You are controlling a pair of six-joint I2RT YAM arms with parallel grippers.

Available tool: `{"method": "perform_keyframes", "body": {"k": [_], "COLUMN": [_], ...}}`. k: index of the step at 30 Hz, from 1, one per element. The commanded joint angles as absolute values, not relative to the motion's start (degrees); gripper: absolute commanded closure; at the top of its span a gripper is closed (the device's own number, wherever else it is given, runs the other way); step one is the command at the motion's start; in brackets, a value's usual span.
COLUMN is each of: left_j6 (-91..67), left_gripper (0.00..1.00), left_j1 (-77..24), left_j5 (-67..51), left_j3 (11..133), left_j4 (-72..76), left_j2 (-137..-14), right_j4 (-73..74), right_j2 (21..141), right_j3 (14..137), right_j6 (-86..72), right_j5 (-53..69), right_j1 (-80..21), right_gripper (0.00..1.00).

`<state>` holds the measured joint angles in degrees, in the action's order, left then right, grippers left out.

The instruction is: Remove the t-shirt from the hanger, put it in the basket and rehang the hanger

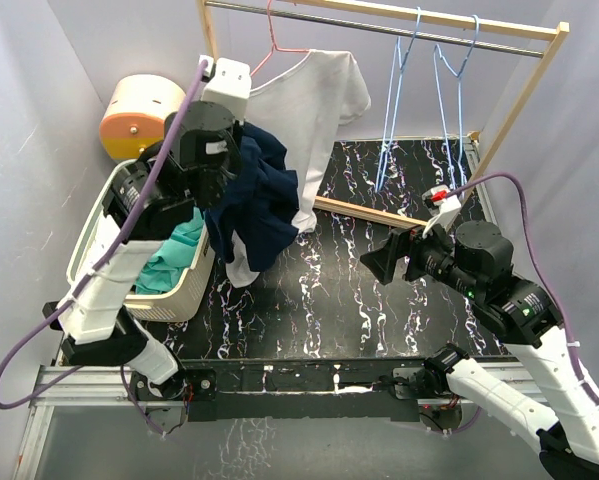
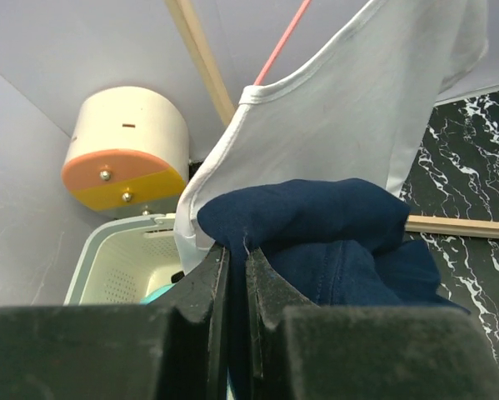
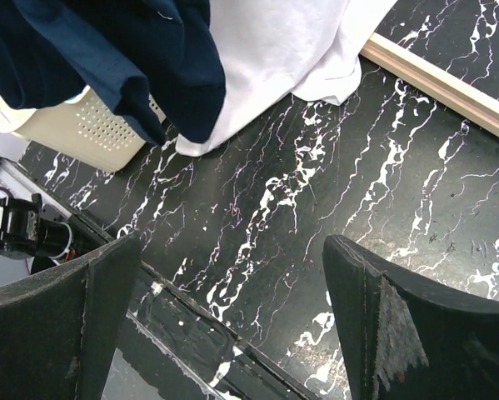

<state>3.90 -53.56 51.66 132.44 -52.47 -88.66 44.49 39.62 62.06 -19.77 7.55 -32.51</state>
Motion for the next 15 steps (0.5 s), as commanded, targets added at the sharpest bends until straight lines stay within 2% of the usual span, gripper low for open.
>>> {"method": "perform_keyframes", "body": {"k": [1, 7, 15], "left_j6": [0.0, -5.0, -6.5], "left_gripper": [1.0, 1.0, 1.0], "left_j1": [-43.4, -28.2, -18.1], "left_j5": [39.1, 32.6, 38.0], "left_j3": [132.1, 127.7, 124.3], "left_j4": [-53.2, -53.5, -50.7], "left_j2": [-88.7, -86.0, -83.5], "right_j4": [40.4, 40.3, 38.3], "right_j2": [39.7, 39.6, 41.4], "right_j3": [61.7, 60.5, 58.9], "right_j6": [-19.1, -18.8, -18.1], "right_j5": [8.7, 8.7, 10.1], "right_j1": [-32.4, -32.4, -32.4], "right_gripper": [0.05, 0.05, 0.05]}}
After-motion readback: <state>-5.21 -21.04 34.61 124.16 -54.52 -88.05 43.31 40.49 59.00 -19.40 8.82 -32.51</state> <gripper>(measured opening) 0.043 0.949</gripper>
